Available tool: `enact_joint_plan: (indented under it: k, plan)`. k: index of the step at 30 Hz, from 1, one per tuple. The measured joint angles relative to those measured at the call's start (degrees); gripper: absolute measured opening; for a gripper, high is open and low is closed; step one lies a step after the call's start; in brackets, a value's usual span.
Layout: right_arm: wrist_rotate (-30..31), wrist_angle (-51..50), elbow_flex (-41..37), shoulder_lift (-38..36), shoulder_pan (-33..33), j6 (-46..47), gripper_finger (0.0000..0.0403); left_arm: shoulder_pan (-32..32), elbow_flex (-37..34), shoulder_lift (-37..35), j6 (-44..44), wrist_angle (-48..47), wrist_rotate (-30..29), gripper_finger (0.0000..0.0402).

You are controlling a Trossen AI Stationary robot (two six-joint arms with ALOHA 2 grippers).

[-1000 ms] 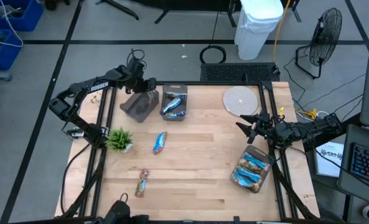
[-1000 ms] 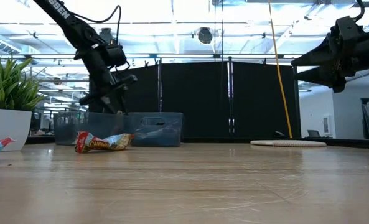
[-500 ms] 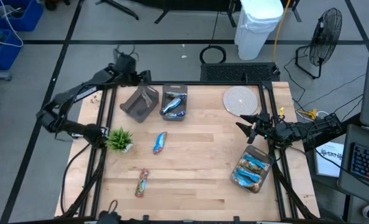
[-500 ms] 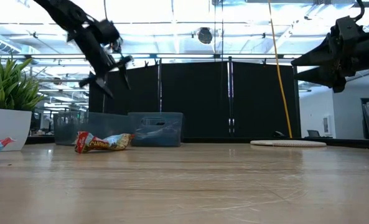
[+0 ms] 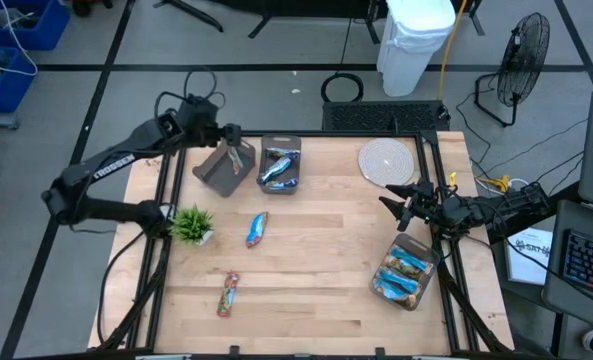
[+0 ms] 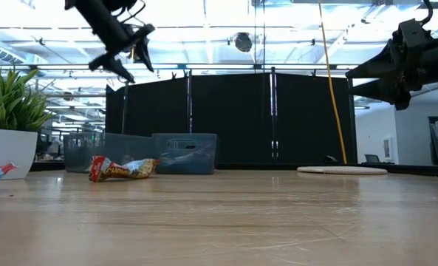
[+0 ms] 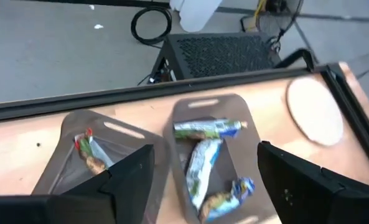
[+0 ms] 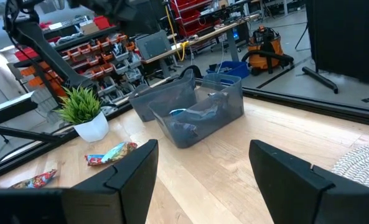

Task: Pick and place Granola Bars by type
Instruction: Put the red granola bar into the top left black transparent bin

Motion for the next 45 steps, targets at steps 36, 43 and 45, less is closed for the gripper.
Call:
enact_joint_plan:
  k: [36, 43, 45]
  plan:
    - [0.0, 19.0, -0.2, 0.0, 0.0, 0.0, 0.0243, -40.2, 15.7, 23.2, -29.6, -28.0, -8.3, 0.0222]
    - [0.0, 19.2, -0.2, 0.0, 0.0, 0.0, 0.0243, -43.9, 10.0, 24.2, -35.3, -25.3, -6.9, 0.0204]
    - [0.0, 19.3, -0.4, 0.0, 0.0, 0.0, 0.0243, -45.0, 8.2, 24.3, -36.7, -24.7, -6.7, 0.0199]
